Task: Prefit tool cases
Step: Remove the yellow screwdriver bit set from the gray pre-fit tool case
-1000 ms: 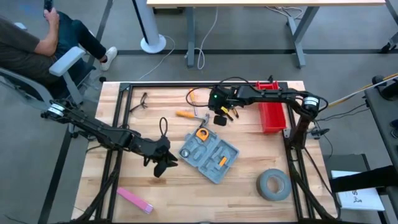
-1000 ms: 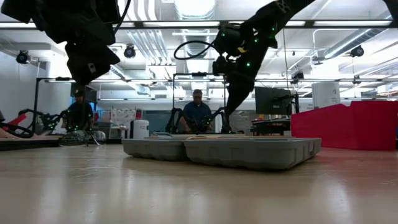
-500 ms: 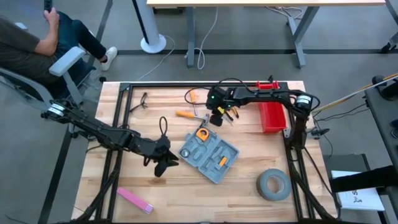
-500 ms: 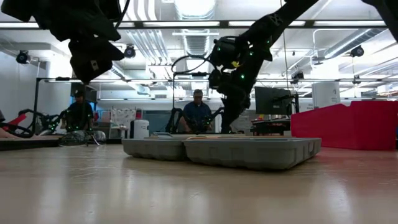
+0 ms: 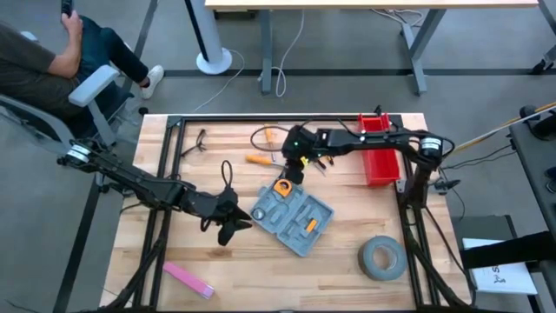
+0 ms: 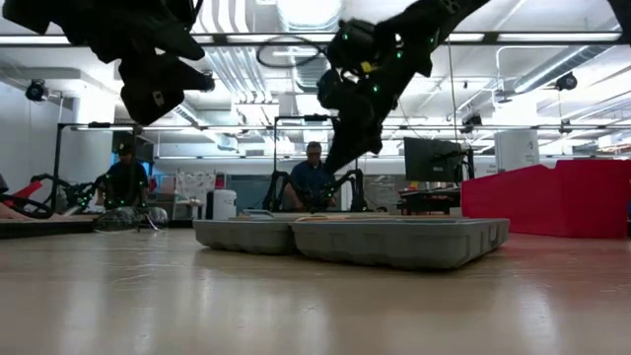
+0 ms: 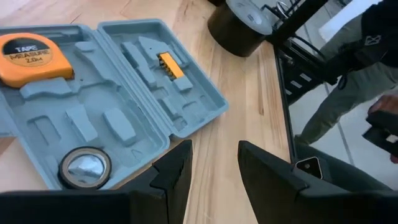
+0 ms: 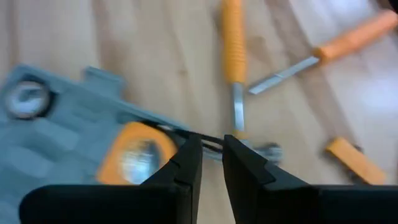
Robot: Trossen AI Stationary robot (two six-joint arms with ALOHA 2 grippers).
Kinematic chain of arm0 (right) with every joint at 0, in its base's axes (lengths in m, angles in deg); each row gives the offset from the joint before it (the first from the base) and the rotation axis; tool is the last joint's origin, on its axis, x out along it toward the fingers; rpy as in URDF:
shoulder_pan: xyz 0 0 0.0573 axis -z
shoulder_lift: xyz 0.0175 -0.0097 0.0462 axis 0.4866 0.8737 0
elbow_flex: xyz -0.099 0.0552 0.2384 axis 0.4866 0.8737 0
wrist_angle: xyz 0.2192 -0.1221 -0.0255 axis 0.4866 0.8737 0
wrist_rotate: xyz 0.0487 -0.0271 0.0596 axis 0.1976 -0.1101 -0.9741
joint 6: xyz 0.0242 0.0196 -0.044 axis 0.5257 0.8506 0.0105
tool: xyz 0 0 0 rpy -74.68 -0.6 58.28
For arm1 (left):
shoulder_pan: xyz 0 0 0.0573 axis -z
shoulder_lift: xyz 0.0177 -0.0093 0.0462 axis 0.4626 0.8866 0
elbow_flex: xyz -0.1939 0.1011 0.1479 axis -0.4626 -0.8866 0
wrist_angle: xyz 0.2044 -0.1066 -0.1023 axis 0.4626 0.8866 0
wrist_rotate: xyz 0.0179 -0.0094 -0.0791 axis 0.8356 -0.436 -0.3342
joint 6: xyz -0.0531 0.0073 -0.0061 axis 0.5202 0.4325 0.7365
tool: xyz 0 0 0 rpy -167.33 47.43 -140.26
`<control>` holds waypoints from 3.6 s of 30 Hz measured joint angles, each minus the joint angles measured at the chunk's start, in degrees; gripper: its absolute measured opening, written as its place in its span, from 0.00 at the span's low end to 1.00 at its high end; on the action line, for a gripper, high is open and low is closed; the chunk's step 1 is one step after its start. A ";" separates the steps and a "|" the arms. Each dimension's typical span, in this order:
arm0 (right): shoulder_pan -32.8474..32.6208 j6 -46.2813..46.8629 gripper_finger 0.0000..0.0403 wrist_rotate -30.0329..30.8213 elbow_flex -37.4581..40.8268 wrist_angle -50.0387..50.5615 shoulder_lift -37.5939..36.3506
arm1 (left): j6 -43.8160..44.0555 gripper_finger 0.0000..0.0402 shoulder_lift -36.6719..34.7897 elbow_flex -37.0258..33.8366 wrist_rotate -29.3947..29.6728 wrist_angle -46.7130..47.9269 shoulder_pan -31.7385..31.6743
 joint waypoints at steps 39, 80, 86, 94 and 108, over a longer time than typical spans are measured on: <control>-31.47 10.30 0.10 10.18 0.02 -1.26 -3.67 | -11.65 0.34 10.13 6.68 -4.83 2.46 -0.11; -34.36 -4.52 0.44 10.42 0.13 19.63 0.46 | -16.04 0.34 17.45 10.36 -14.12 6.66 -12.64; -34.25 -8.30 0.44 8.57 0.13 19.51 2.88 | -15.99 0.34 17.46 10.36 -14.12 6.08 -12.64; -32.71 -10.48 0.44 8.07 0.26 19.93 4.72 | -15.56 0.34 17.46 10.36 -14.12 5.70 -12.63; -31.02 -15.35 0.40 4.63 0.51 18.20 6.26 | -15.58 0.34 17.46 10.36 -14.10 5.53 -12.63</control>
